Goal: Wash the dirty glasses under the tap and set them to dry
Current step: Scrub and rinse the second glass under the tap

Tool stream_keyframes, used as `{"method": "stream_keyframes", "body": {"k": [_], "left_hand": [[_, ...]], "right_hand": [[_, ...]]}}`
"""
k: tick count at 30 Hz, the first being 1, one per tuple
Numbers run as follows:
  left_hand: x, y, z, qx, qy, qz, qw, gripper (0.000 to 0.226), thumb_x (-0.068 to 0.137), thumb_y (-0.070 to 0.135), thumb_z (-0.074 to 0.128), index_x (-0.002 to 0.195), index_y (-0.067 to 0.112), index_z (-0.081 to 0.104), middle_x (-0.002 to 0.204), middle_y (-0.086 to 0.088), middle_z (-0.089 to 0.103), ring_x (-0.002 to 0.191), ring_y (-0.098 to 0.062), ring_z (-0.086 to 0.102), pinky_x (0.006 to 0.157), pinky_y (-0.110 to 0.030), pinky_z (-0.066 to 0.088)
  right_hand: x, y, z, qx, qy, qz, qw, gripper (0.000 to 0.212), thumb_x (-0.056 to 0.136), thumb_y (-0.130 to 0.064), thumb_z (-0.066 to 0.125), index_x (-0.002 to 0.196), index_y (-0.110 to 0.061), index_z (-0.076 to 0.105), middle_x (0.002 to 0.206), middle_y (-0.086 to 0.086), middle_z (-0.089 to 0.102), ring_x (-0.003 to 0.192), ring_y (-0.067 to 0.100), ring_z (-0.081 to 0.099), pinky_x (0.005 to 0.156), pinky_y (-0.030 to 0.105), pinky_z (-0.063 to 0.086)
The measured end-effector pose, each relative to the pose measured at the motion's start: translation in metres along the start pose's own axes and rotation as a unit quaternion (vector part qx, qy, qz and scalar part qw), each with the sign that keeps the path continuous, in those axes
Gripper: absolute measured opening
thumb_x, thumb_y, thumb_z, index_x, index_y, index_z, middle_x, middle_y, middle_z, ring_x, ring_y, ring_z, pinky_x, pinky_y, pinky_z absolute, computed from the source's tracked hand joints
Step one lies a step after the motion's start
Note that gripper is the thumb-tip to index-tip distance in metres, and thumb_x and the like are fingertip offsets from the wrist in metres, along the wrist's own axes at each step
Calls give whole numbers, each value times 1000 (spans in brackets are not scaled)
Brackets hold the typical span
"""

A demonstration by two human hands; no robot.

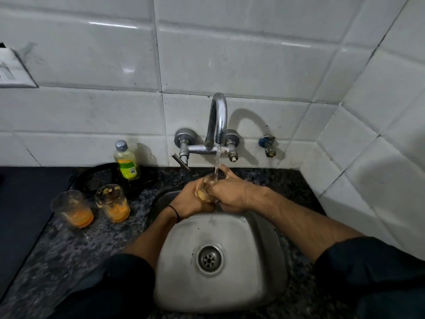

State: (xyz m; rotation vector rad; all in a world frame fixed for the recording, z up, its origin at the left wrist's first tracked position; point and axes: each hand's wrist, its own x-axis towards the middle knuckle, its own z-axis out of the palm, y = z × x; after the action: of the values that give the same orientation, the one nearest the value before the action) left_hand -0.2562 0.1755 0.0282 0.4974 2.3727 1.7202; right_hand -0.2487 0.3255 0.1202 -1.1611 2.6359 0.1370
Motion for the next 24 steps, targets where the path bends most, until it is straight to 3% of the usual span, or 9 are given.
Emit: {"method": "stream_keyframes", "body": {"k": [2,5,7,9,12,15,18,22,24], "left_hand": [[-1,-1,16,-13,116,12,993,39,69,5,81,104,12,64,96,8,69,85,5,65,77,-12,49],[-9,0,43,18,255,-5,967,34,69,17,77,99,16,62,90,6,69,86,-11,67,73,-27,55],[-11,0,50,-16,254,-9,967,36,67,15,77,99,15,59,90,2,69,86,-20,67,71,-29,54],[-7,-5,38,-54,167,0,984,42,70,3,82,104,14,59,98,0,71,92,-21,67,76,-25,54],[10,-24,9,-40,71,3,997,57,64,4,89,113,8,62,112,-4,69,108,-23,67,90,-27,53],[5,-22,9,-41,88,-22,995,49,62,6,85,106,11,65,98,5,70,88,0,66,80,-19,51],[-8,-14,29,-18,187,-16,982,38,63,31,75,95,13,65,86,4,70,80,-8,64,72,-24,53],[-7,-6,27,16,152,11,988,35,70,5,82,101,12,66,91,5,71,89,-14,67,71,-14,52],[-6,-5,15,12,30,71,997,39,69,0,83,104,11,69,99,-1,73,95,-18,70,80,-29,57]], "right_hand": [[9,-4,8,206,20,106,973,17,89,-4,51,99,-8,64,108,13,68,106,29,62,103,42,41],[18,-8,13,401,56,196,893,15,83,0,53,75,-6,63,75,11,60,74,24,57,70,43,48],[16,-4,11,322,39,166,932,18,86,-4,52,73,-10,63,77,6,58,81,23,57,87,47,47],[7,-1,9,194,35,134,971,21,88,-7,50,74,-21,58,82,-2,58,99,19,61,118,53,17],[-1,2,13,49,64,59,995,30,81,1,53,82,-29,56,86,-7,61,111,13,60,115,51,-21],[4,-2,19,133,29,80,987,29,85,-4,53,108,-17,65,115,7,66,119,19,56,124,50,8],[15,-8,16,377,59,184,906,15,82,-9,58,91,-4,69,95,17,69,86,27,63,84,46,54],[12,-2,12,324,7,125,938,10,73,-1,59,72,-11,62,76,6,60,85,30,61,93,49,48],[6,3,15,201,-16,83,976,30,84,-1,54,69,-27,53,72,-10,53,100,20,59,118,45,17]]}}
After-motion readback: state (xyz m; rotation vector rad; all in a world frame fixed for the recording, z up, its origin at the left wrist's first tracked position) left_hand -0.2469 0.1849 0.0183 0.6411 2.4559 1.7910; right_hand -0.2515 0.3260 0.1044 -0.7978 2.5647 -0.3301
